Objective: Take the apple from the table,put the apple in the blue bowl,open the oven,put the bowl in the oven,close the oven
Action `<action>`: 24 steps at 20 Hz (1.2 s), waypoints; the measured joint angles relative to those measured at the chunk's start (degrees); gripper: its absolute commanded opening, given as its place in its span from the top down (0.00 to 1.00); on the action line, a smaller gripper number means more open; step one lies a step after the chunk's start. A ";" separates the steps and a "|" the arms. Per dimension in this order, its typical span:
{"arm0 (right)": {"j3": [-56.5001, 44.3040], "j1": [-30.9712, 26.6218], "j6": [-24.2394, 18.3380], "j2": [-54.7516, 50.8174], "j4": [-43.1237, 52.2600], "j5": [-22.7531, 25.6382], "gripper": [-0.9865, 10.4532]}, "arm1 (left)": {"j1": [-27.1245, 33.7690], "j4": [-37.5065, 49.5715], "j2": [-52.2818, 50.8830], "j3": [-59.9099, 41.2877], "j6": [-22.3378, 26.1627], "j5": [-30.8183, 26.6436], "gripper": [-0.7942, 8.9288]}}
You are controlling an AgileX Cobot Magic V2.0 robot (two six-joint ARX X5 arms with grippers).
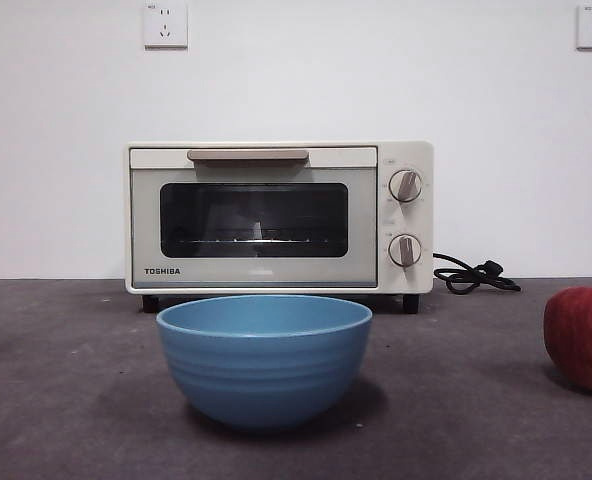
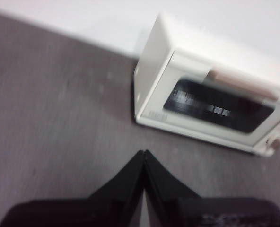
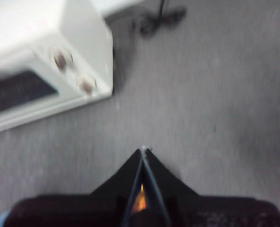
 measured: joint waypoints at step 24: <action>7.61 11.13 -11.54 32.68 -9.94 -3.50 0.38 | 0.00 -26.47 29.99 19.37 15.32 16.46 0.92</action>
